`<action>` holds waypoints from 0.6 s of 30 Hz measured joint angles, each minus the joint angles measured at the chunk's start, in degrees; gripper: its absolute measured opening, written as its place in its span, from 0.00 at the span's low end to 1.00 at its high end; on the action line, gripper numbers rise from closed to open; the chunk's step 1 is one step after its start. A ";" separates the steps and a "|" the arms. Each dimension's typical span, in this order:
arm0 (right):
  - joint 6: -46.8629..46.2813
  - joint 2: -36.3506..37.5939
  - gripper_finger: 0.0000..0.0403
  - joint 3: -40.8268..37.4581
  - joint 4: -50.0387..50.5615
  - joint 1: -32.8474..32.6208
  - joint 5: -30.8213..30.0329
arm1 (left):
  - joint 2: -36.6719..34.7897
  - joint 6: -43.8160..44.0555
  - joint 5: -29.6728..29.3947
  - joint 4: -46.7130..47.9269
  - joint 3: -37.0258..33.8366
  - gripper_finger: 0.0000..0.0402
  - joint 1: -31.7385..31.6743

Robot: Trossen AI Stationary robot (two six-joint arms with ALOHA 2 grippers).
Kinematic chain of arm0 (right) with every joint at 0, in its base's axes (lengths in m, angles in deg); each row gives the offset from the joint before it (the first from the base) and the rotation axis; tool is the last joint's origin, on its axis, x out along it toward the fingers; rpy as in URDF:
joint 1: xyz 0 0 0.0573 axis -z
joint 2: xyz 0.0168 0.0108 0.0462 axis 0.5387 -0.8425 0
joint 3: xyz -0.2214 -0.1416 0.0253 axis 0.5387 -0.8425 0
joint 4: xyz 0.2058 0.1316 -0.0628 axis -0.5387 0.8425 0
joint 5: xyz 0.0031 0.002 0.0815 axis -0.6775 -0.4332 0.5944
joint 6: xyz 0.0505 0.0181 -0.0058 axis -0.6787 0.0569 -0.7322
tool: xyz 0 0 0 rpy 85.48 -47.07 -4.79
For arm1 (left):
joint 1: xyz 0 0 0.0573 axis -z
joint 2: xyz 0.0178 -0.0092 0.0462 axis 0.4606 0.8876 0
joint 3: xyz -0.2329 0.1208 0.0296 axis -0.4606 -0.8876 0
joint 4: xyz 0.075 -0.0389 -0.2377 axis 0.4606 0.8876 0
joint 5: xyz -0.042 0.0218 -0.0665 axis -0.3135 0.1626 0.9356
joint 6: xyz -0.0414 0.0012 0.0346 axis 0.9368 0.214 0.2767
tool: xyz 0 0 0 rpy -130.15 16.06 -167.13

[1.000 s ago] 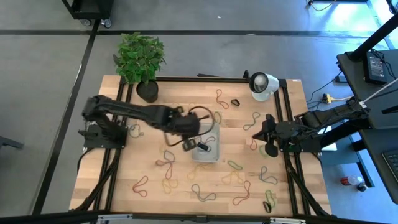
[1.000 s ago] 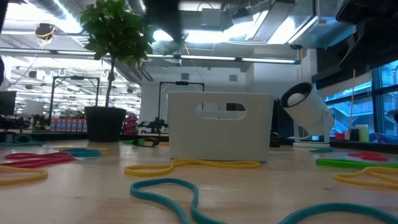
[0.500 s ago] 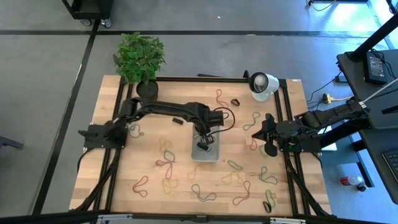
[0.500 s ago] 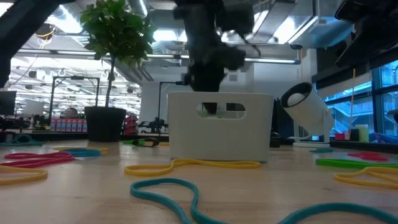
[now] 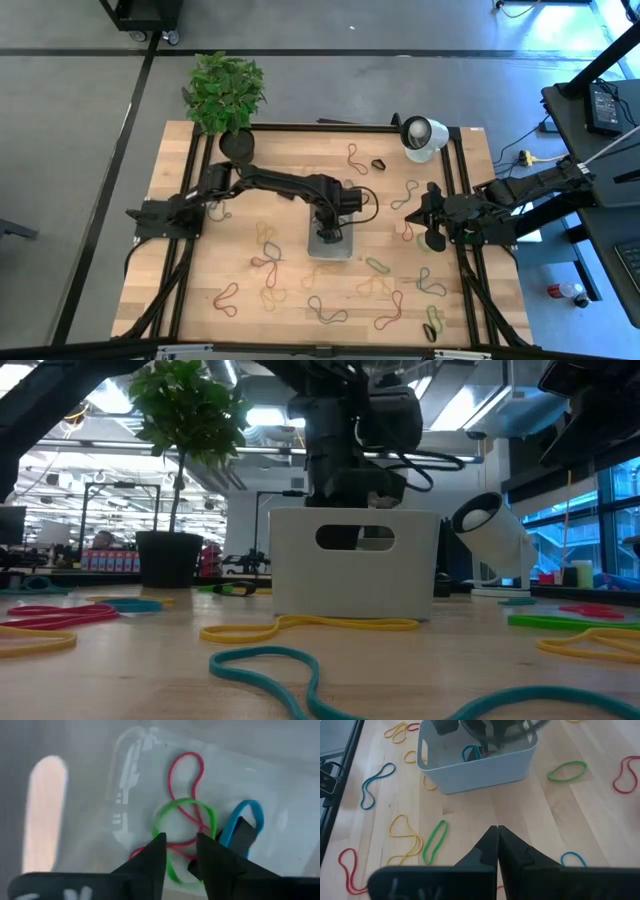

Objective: Pick and place rubber bands into bin
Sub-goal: Put the green rubber band into the gray bin, then put the blue rubber band into the gray bin

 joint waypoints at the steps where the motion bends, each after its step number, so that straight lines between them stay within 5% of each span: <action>1: 0.00 0.00 0.02 0.00 0.00 0.00 0.00 | -0.72 0.45 -0.03 -0.13 0.00 0.29 -0.07; 10: -1.50 0.02 0.02 0.00 -0.07 0.00 0.02 | -9.39 1.76 -1.49 4.03 0.04 0.34 -1.10; 18: -4.52 -0.61 0.02 0.00 -8.32 0.33 -2.99 | -21.58 -4.01 -9.57 3.80 -10.24 0.13 -0.76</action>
